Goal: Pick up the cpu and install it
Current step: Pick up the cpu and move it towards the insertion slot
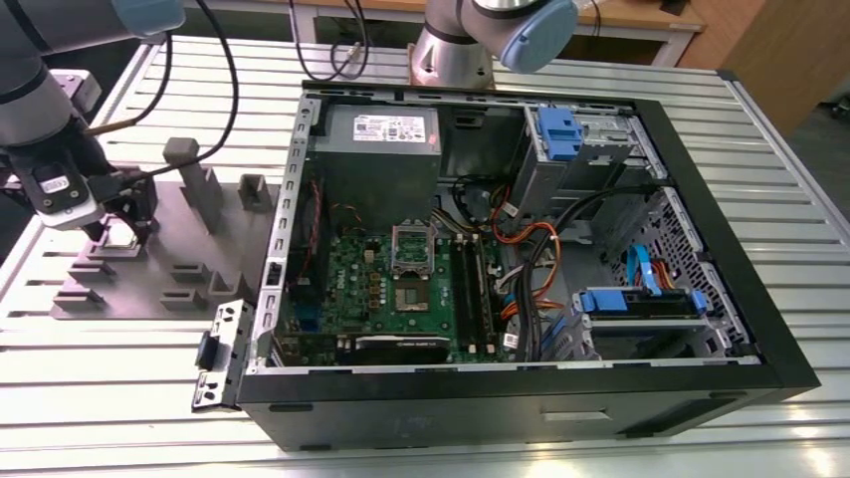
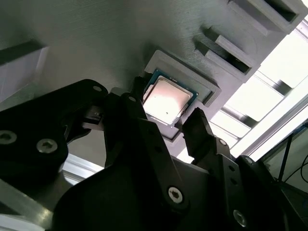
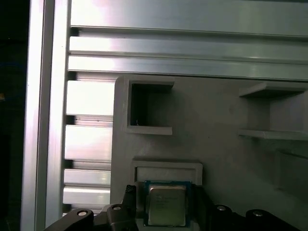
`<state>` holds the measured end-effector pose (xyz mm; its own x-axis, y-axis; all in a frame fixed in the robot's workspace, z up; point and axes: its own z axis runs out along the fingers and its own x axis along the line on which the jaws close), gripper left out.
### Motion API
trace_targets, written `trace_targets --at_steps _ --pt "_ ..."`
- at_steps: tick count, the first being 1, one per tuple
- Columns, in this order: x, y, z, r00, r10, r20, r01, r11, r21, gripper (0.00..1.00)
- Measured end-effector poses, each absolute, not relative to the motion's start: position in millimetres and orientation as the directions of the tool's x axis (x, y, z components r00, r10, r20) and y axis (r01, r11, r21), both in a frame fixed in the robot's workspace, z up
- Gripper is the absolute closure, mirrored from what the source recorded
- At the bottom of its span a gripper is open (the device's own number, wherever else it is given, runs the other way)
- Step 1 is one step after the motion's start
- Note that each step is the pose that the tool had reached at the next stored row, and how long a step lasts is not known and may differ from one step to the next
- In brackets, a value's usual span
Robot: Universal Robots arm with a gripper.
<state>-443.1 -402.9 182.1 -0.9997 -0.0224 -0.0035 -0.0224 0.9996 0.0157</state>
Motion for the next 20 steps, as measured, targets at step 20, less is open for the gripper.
trace_targets --at_steps 20 --pt "-439.4 -402.8 181.6 -1.000 -0.020 -0.002 -0.020 1.000 0.013 0.50"
